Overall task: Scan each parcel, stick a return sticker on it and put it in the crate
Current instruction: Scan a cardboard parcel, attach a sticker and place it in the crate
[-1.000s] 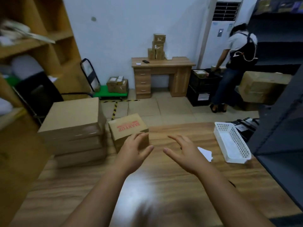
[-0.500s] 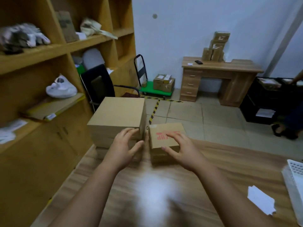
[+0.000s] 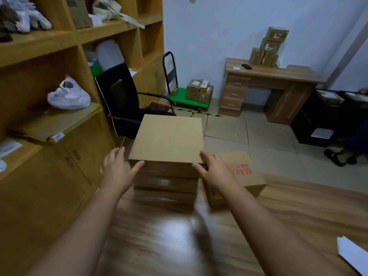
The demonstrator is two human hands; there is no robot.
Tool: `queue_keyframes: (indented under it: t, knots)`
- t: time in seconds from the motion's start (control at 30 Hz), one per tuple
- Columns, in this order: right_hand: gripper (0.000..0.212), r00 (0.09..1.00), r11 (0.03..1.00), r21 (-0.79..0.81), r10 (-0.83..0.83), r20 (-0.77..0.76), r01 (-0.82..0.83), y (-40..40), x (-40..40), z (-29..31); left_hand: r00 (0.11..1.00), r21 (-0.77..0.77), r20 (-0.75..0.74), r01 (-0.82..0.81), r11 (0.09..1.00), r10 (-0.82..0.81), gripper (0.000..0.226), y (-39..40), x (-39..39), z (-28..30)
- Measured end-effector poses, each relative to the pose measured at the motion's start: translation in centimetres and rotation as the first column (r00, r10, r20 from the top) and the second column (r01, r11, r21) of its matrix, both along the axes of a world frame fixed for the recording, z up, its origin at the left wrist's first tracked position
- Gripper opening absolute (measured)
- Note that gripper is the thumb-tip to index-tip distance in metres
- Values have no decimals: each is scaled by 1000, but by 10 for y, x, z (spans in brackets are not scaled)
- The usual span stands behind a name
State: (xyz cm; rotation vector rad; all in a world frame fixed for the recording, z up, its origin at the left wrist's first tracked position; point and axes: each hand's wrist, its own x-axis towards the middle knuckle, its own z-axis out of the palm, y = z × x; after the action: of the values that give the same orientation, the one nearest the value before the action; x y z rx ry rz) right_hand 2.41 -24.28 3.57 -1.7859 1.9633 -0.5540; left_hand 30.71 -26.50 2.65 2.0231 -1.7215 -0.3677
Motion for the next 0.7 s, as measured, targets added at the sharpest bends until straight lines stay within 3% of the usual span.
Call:
queue_keyframes:
  t: [0.1, 0.23, 0.43, 0.57, 0.7]
  knots:
    - [58, 999, 999, -34, -19, 37, 20, -1, 6, -9, 974, 143, -227, 47, 989, -13, 92, -6, 7, -13]
    - [53, 995, 993, -94, -61, 84, 69, 11, 7, -17, 942, 21, -335, 26, 999, -17, 70, 4, -6, -18]
    - [51, 975, 977, -151, -121, 188, 150, 54, -23, -18, 907, -125, -410, 53, 991, -101, 69, 32, -30, -10]
    - [49, 950, 929, -285, -160, 269, 238, 95, -61, -12, 866, -196, -462, 110, 974, -191, 70, 58, -70, 2]
    - [50, 898, 908, -274, -194, 396, 317, 151, -116, -15, 736, -150, -625, 213, 965, -259, 73, 90, -128, 14]
